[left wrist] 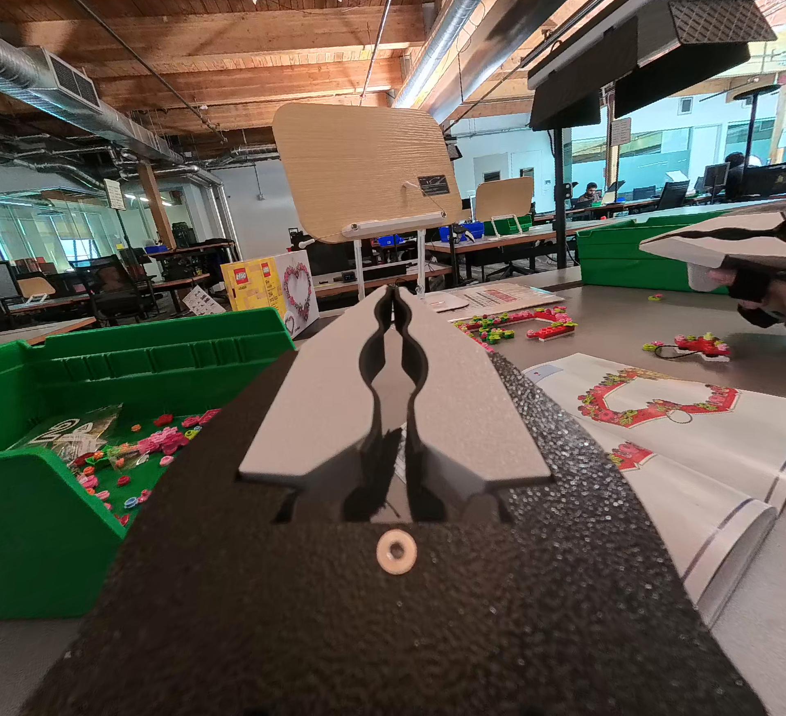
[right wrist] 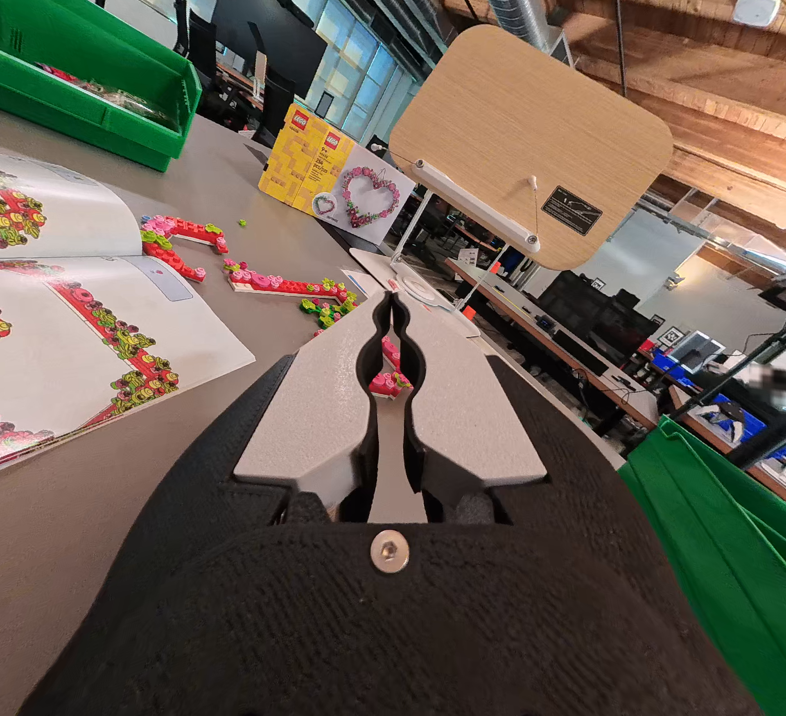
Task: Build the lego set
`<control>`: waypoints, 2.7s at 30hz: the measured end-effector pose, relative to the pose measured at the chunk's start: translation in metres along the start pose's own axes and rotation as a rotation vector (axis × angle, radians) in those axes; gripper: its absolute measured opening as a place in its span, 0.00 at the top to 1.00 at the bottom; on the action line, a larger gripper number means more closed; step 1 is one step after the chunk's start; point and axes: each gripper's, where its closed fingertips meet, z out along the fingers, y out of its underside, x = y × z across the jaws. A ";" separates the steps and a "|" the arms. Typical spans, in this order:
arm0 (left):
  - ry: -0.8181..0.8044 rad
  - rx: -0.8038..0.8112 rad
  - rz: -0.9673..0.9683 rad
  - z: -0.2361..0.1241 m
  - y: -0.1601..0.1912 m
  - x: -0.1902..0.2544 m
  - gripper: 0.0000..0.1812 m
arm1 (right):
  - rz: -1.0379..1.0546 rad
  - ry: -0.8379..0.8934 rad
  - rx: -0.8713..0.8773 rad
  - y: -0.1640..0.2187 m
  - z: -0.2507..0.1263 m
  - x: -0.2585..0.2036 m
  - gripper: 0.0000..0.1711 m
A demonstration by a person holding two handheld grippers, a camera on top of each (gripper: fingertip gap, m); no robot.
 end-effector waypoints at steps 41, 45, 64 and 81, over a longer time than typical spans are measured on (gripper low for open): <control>0.021 0.012 -0.028 0.000 -0.002 0.000 1.00 | -0.007 -0.021 -0.012 0.003 0.001 -0.004 1.00; 0.021 0.013 -0.027 0.000 -0.002 0.000 1.00 | -0.009 -0.022 -0.013 0.003 0.002 -0.004 1.00; 0.009 0.017 -0.027 -0.002 -0.002 -0.002 1.00 | 0.040 0.271 -0.238 0.022 -0.030 0.029 0.96; 0.539 -0.609 0.084 0.025 0.073 0.130 1.00 | 0.585 -0.148 -0.657 0.064 -0.045 -0.041 0.74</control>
